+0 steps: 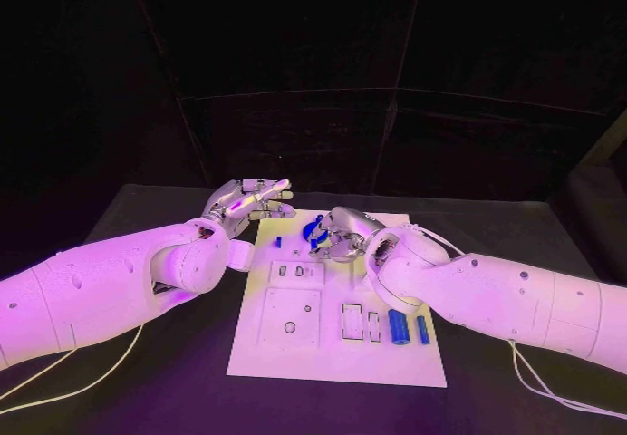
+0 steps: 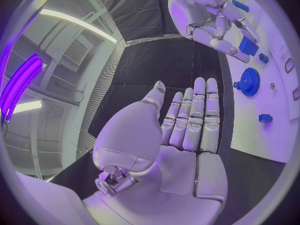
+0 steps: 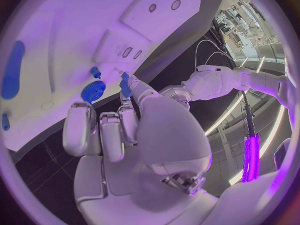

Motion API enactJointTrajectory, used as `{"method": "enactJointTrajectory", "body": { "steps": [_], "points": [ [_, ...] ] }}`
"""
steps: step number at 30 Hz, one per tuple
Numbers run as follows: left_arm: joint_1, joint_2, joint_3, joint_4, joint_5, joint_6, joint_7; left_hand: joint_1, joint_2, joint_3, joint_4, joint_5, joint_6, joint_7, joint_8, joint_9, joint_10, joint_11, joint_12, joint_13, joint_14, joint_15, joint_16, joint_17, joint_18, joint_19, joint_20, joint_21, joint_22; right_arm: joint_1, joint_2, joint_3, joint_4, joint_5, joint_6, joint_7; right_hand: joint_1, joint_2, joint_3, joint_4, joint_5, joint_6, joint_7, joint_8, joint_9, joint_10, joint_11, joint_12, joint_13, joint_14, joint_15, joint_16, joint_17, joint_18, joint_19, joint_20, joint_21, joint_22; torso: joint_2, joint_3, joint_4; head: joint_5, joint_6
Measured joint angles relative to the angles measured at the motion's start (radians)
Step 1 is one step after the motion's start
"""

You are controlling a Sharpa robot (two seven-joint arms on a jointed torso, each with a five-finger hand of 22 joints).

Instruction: Assemble the parts on the task board

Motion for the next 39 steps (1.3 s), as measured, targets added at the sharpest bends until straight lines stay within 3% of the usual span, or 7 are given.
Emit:
{"method": "enactJointTrajectory", "body": {
  "steps": [9,14,39],
  "points": [
    [0.000,0.005,0.000,-0.006,0.000,-0.002,0.001,0.000,0.000,0.000,0.000,0.000,0.000,0.000,0.000,0.000,0.000,0.000,0.000,0.000,0.000,0.000,0.000,0.000,0.000,0.000,0.000,-0.004,0.000,-0.020,0.030,-0.016,-0.019,-0.029,0.010,-0.021,-0.003,-0.003,0.004,-0.004,0.004,-0.002,-0.001,0.001,0.000,0.000,0.000,0.000,0.000,0.000,0.000,0.000,0.000,0.000,0.000,0.000,0.000,0.001,0.000,0.0019,0.0001,0.015,-0.009],
    [0.000,0.007,0.000,-0.007,0.000,-0.002,0.002,0.000,0.000,0.000,0.000,0.000,0.000,0.000,0.000,0.000,0.004,-0.004,0.000,0.000,0.000,0.000,0.000,0.000,0.000,0.000,0.000,-0.004,0.000,-0.030,0.035,-0.018,-0.025,-0.038,0.020,-0.027,-0.004,-0.004,0.005,-0.006,0.004,-0.001,-0.002,0.001,0.000,0.000,0.000,0.000,0.000,0.000,0.000,0.000,0.000,-0.016,0.000,0.000,0.000,0.001,0.000,0.0034,0.0000,0.019,-0.013],
    [0.000,0.015,0.000,-0.016,0.000,0.002,0.001,0.000,0.000,0.000,0.000,0.000,0.000,0.000,0.000,0.000,0.004,-0.004,0.000,0.000,0.000,0.000,0.000,0.000,0.000,0.000,0.000,-0.004,0.000,-0.049,0.048,-0.016,-0.040,-0.067,0.048,-0.033,-0.013,-0.014,0.005,-0.006,0.003,0.000,0.000,0.000,0.000,0.000,0.000,0.000,0.000,0.000,0.000,0.000,0.001,-0.016,0.000,0.000,0.000,0.002,0.001,0.0036,-0.0033,0.020,-0.022]
  ]
}}
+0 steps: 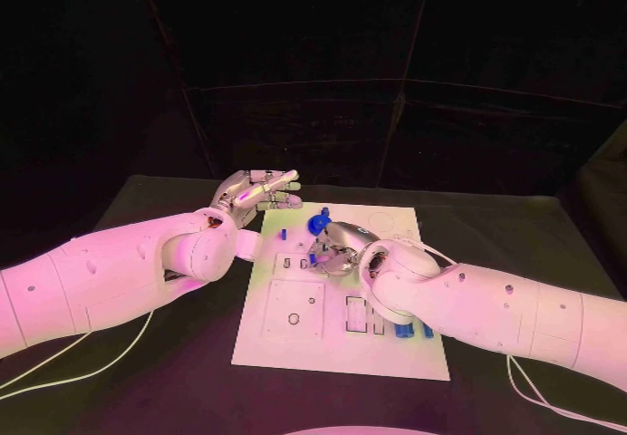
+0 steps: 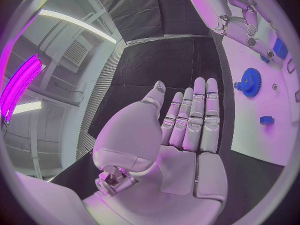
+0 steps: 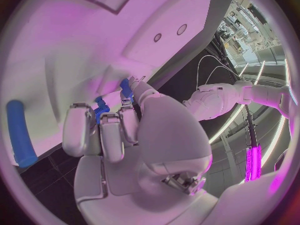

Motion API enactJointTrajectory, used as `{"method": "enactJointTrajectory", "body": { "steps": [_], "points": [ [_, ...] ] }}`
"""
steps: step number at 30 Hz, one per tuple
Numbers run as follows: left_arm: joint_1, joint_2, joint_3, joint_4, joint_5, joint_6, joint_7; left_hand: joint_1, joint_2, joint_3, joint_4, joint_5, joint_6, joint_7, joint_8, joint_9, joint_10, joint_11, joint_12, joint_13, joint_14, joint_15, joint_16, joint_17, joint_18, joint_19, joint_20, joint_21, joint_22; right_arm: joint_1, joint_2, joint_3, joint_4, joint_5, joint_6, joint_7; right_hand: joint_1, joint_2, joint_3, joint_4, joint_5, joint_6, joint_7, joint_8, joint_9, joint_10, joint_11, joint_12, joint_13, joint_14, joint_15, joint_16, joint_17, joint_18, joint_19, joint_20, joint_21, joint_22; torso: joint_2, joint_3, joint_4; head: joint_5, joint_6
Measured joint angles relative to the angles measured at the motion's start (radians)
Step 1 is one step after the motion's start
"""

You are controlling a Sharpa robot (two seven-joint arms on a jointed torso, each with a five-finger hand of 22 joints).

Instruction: Assemble the parts on the task board

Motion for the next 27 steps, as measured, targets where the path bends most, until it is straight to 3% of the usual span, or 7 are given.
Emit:
{"method": "enactJointTrajectory", "body": {
  "steps": [19,27],
  "points": [
    [0.000,0.000,0.000,-0.002,0.000,0.004,-0.001,0.000,0.000,0.000,0.000,0.000,0.000,0.000,0.000,0.000,0.000,0.000,0.000,0.000,0.000,0.000,0.000,0.001,0.000,0.000,0.000,0.000,-0.001,-0.004,0.002,0.001,-0.002,-0.004,0.001,0.003,-0.001,-0.001,0.002,-0.002,0.000,-0.004,0.000,-0.001,-0.001,0.000,0.000,0.000,0.000,0.000,0.000,0.000,0.000,0.000,0.000,0.000,0.000,0.000,0.000,-0.0006,0.0012,-0.007,-0.004],
    [0.000,-0.002,0.000,0.001,0.000,0.005,-0.001,0.000,0.000,0.000,0.000,0.000,0.000,0.000,0.000,0.000,0.000,0.000,0.000,0.000,0.000,0.000,0.000,0.001,0.000,0.000,0.000,0.000,-0.001,-0.004,0.000,0.002,0.000,-0.016,0.008,0.002,-0.012,-0.012,0.002,-0.002,-0.009,-0.006,0.002,-0.001,-0.001,-0.008,0.000,-0.012,0.000,0.000,0.000,0.000,0.000,0.000,0.000,0.000,0.000,0.000,0.000,-0.0005,0.0012,-0.014,-0.007]
  ]
}}
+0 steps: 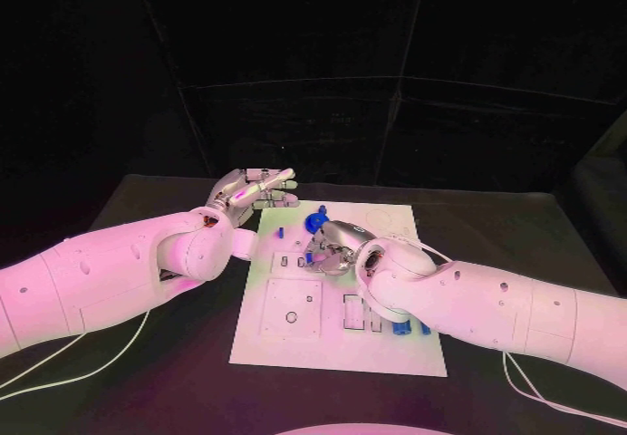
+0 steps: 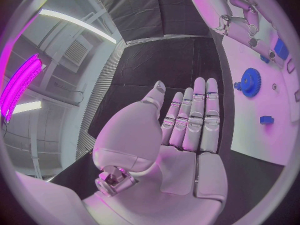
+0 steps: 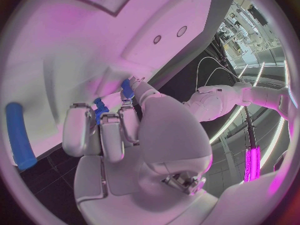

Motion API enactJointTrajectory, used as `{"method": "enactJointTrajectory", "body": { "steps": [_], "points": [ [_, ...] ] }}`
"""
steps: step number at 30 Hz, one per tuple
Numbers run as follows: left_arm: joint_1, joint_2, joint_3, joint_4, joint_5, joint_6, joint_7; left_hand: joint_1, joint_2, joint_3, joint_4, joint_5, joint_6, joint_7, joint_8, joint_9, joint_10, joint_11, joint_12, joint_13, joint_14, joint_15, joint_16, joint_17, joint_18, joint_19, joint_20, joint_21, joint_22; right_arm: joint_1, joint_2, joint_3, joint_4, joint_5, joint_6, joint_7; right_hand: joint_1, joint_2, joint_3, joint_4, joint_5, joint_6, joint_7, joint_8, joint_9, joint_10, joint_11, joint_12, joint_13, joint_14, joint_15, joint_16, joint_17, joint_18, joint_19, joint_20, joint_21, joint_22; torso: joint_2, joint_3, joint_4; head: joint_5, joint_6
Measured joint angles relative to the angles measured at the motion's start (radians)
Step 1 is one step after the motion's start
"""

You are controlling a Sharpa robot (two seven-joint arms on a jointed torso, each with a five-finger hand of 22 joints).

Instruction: Assemble the parts on the task board

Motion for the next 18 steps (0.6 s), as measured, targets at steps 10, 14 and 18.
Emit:
{"method": "enactJointTrajectory", "body": {
  "steps": [10,14,18],
  "points": [
    [0.000,-0.004,0.000,0.002,0.000,0.001,0.000,0.000,0.000,0.000,0.000,0.000,0.000,0.000,0.000,0.000,0.000,0.000,0.000,0.000,0.000,0.000,0.000,0.001,0.000,0.000,0.000,0.000,0.000,-0.001,-0.002,0.000,0.002,-0.023,0.014,-0.002,-0.020,-0.019,0.003,-0.003,-0.008,-0.018,0.010,-0.015,-0.004,-0.007,0.007,-0.014,0.000,0.000,0.000,0.000,0.000,0.000,0.000,0.000,0.000,0.001,0.000,0.0004,0.0000,-0.002,-0.003],
    [0.000,-0.004,0.000,0.002,0.000,0.001,0.000,0.000,0.000,0.000,0.000,0.000,0.000,0.000,0.000,0.000,0.000,0.000,0.000,0.000,0.000,0.000,0.000,0.001,0.000,0.000,0.000,0.000,0.000,-0.001,-0.002,0.000,0.002,-0.033,0.017,-0.004,-0.028,-0.027,0.004,-0.004,-0.008,-0.023,0.013,-0.015,-0.003,-0.011,0.011,-0.018,0.000,0.000,0.000,0.000,0.000,0.000,0.000,0.000,0.000,0.001,0.000,0.0004,-0.0001,-0.001,-0.004],
    [0.000,-0.004,0.000,0.002,0.000,0.002,0.000,0.000,0.000,0.000,0.000,0.000,0.000,0.000,0.000,0.000,0.000,0.000,0.000,0.000,0.000,0.000,0.000,0.001,0.000,0.000,0.000,0.000,0.000,-0.001,-0.002,0.000,0.003,-0.041,0.018,-0.007,-0.033,-0.033,0.000,0.000,-0.008,-0.023,0.012,-0.019,-0.003,-0.011,0.011,-0.018,0.000,0.000,0.000,0.000,0.000,0.000,0.004,0.004,0.000,0.001,0.000,0.0003,-0.0001,-0.001,-0.004]
  ]
}}
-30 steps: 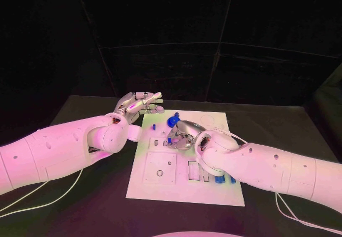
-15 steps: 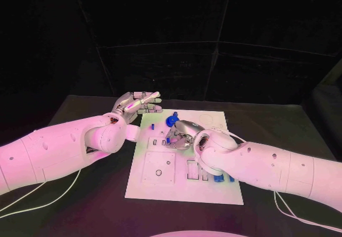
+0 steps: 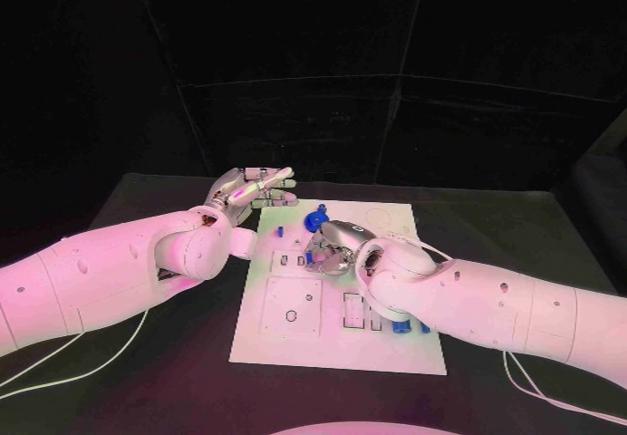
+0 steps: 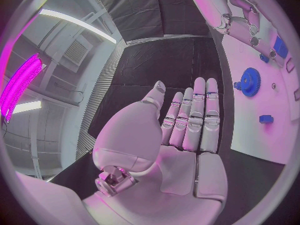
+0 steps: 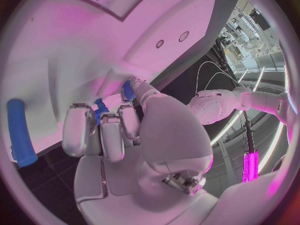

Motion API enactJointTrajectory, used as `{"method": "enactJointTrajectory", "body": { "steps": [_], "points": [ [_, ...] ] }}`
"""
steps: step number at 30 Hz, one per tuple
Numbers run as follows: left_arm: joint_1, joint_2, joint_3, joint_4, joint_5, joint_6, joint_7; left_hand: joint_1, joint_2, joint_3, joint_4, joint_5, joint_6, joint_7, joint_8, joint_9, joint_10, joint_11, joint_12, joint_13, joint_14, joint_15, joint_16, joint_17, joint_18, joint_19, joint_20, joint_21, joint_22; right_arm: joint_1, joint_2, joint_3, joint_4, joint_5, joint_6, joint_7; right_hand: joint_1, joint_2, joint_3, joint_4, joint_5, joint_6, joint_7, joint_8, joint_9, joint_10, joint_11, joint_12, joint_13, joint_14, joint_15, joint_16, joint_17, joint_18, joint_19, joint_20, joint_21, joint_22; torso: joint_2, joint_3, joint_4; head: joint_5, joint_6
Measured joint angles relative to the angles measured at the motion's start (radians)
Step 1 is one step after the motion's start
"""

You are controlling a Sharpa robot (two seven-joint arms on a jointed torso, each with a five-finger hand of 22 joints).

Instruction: Assemble the parts on the task board

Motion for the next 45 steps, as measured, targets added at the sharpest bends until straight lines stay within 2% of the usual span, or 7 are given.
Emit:
{"method": "enactJointTrajectory", "body": {
  "steps": [11,15,20,24,39,43,45],
  "points": [
    [0.000,-0.001,0.000,-0.001,0.000,0.001,0.000,0.000,0.000,0.000,0.000,0.000,0.000,0.000,0.000,0.000,0.000,0.000,0.000,0.000,0.000,0.000,0.000,0.000,0.000,0.000,0.000,0.000,-0.001,0.000,0.000,0.000,0.001,-0.012,0.002,-0.005,-0.021,-0.020,-0.012,0.012,-0.001,-0.022,0.006,-0.006,0.004,-0.011,0.004,-0.011,0.000,0.004,0.004,0.000,0.000,0.000,0.000,0.000,0.000,-0.002,0.000,-0.0001,0.0000,0.001,0.001],
    [0.000,-0.001,0.000,-0.001,0.000,0.001,0.000,0.000,0.000,0.000,0.000,0.000,0.000,0.000,0.000,0.000,0.000,0.000,0.000,0.000,0.000,0.000,0.000,0.000,0.000,0.000,0.000,0.000,-0.001,0.000,0.001,0.000,0.001,-0.014,0.001,-0.007,-0.054,-0.027,-0.042,0.032,-0.038,-0.024,0.004,-0.006,0.003,-0.011,0.004,-0.011,0.000,0.004,0.004,0.000,0.000,0.000,-0.004,0.004,0.000,-0.002,0.000,0.0000,0.0000,0.004,0.001],
    [0.000,-0.001,0.000,-0.001,0.000,0.001,-0.001,0.000,0.000,0.000,0.000,0.000,0.000,0.000,0.000,0.000,0.000,0.000,0.000,0.000,0.000,0.000,0.000,0.000,0.000,0.000,0.000,0.000,-0.001,0.000,0.002,-0.001,0.002,-0.015,-0.002,-0.011,-0.062,-0.036,-0.069,0.043,-0.041,-0.035,0.003,-0.008,0.004,-0.011,0.004,-0.011,0.000,0.004,0.004,0.000,0.000,0.000,-0.004,0.004,0.000,-0.002,0.000,0.0000,0.0000,0.004,0.002],
    [0.000,0.000,0.000,-0.001,0.000,0.002,-0.001,-0.005,0.005,0.002,-0.002,0.000,0.012,-0.012,0.000,0.000,0.013,-0.006,0.000,0.000,0.000,0.000,-0.007,0.003,0.000,0.003,-0.003,-0.007,-0.003,-0.002,0.002,-0.003,0.002,-0.016,-0.011,-0.015,-0.077,-0.050,-0.110,0.060,-0.047,-0.083,0.014,-0.030,0.001,-0.020,0.013,-0.026,0.000,0.003,0.011,-0.004,0.000,0.000,0.000,0.008,0.000,-0.003,0.000,0.0000,0.0000,0.005,0.002],
    [0.000,0.000,0.000,-0.004,0.000,0.013,-0.002,-0.005,0.005,0.007,-0.007,0.000,0.029,-0.021,0.000,0.001,0.031,-0.009,-0.004,0.000,0.000,0.000,-0.019,0.005,0.000,0.006,-0.001,-0.012,-0.006,-0.006,-0.026,-0.005,0.030,-0.024,-0.129,0.064,-0.066,-0.051,-0.179,0.081,-0.041,-0.122,0.025,-0.031,0.001,-0.030,0.023,-0.026,0.000,0.003,0.018,-0.008,0.000,0.000,-0.002,0.020,0.000,-0.004,0.000,0.0009,-0.0003,0.006,0.004],
    [0.000,-0.001,0.000,-0.005,0.000,0.016,-0.005,-0.005,0.005,0.004,-0.010,0.003,0.042,-0.023,0.000,0.001,0.051,-0.018,-0.008,0.000,0.028,-0.015,-0.018,0.012,0.000,0.033,-0.009,-0.011,-0.005,-0.006,-0.060,-0.004,0.062,-0.024,-0.163,0.123,-0.057,-0.050,-0.183,0.085,-0.040,-0.128,0.025,-0.031,0.001,-0.030,0.023,-0.026,0.000,0.003,0.018,-0.008,0.000,0.000,-0.002,0.020,0.000,-0.001,0.000,0.0009,-0.0009,0.009,0.005],
    [0.000,-0.003,0.000,-0.006,-0.002,0.016,-0.009,-0.005,0.005,0.002,-0.011,0.004,0.059,-0.034,0.000,0.001,0.090,-0.031,-0.006,0.004,0.126,-0.040,0.024,0.040,0.000,0.104,-0.034,0.023,0.011,-0.003,-0.085,-0.004,0.084,-0.019,-0.178,0.162,-0.047,-0.040,-0.191,0.086,-0.023,-0.129,0.026,-0.031,0.002,-0.030,0.023,-0.026,0.000,0.003,0.018,-0.016,0.000,0.000,-0.002,0.020,0.000,-0.002,-0.001,0.0008,-0.0020,0.012,0.006]
  ]
}}
